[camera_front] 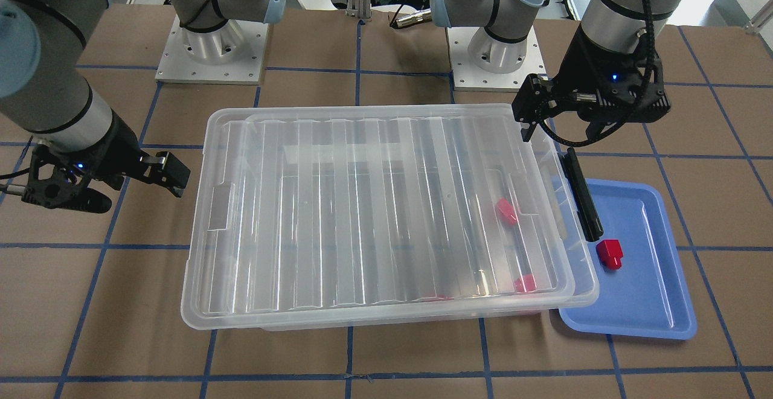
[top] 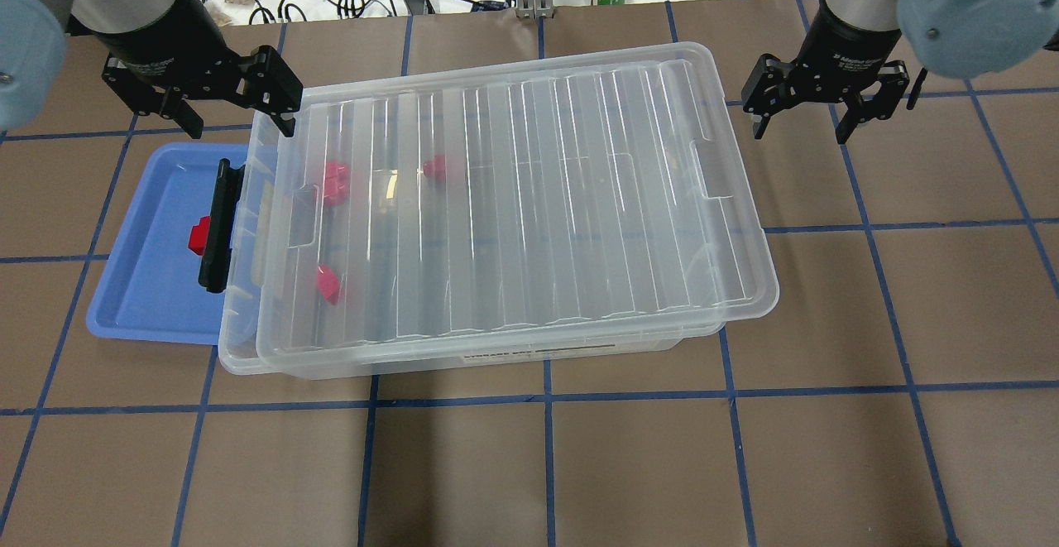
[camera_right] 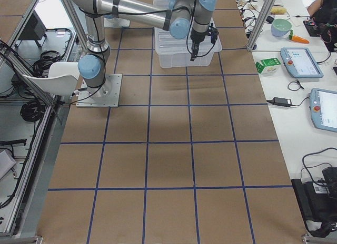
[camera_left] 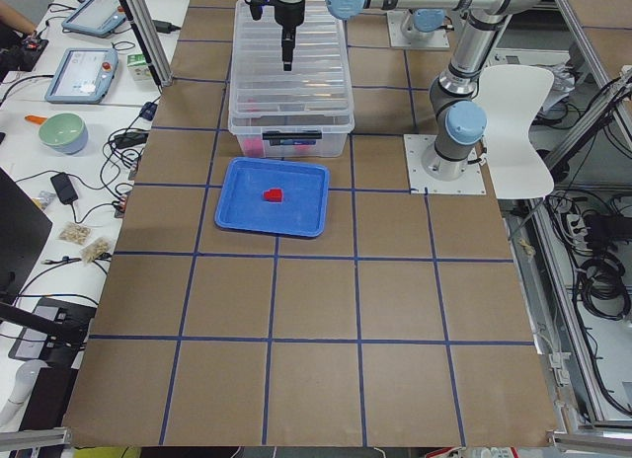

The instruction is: Place red block in blue tray from box

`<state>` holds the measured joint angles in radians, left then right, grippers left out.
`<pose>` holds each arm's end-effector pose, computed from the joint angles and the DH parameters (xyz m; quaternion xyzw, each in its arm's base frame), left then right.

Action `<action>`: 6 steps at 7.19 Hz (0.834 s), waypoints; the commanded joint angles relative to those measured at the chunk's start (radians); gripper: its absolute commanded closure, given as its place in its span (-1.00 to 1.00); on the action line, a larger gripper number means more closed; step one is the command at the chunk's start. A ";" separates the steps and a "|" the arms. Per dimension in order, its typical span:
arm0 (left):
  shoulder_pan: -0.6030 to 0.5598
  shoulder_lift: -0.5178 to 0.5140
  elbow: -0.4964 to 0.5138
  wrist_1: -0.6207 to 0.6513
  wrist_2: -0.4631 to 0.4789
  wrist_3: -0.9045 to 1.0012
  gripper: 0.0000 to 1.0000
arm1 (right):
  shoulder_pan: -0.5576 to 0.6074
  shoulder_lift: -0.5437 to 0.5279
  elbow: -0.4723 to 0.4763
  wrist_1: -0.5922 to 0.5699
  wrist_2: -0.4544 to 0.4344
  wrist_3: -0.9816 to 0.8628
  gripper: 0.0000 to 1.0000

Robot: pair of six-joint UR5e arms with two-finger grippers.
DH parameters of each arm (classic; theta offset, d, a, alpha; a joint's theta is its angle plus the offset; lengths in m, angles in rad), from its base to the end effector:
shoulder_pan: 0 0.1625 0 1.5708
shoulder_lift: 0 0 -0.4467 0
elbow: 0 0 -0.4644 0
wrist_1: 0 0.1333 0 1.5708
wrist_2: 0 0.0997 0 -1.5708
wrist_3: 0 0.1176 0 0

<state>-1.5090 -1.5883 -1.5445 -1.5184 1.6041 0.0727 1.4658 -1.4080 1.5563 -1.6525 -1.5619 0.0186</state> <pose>-0.0934 -0.5858 0.5020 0.0049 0.9994 -0.0294 0.0187 0.0683 -0.6340 0.4107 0.0619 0.9975 0.0331 0.0059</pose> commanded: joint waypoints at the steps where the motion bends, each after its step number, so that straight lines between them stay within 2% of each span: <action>1: 0.000 0.001 0.000 0.001 0.000 -0.001 -1.00 | 0.055 -0.113 -0.005 0.075 -0.004 0.003 -1.00; 3: 0.003 -0.001 0.006 0.001 0.007 0.001 -1.00 | 0.068 -0.158 0.007 0.123 -0.010 0.003 -1.00; 6: 0.003 -0.001 0.003 0.001 0.008 0.001 -1.00 | 0.070 -0.164 0.016 0.126 0.002 0.001 -1.00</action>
<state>-1.5071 -1.5892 -1.5410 -1.5171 1.6119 0.0736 1.5340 -1.5686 1.5707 -1.5268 -1.5709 0.0211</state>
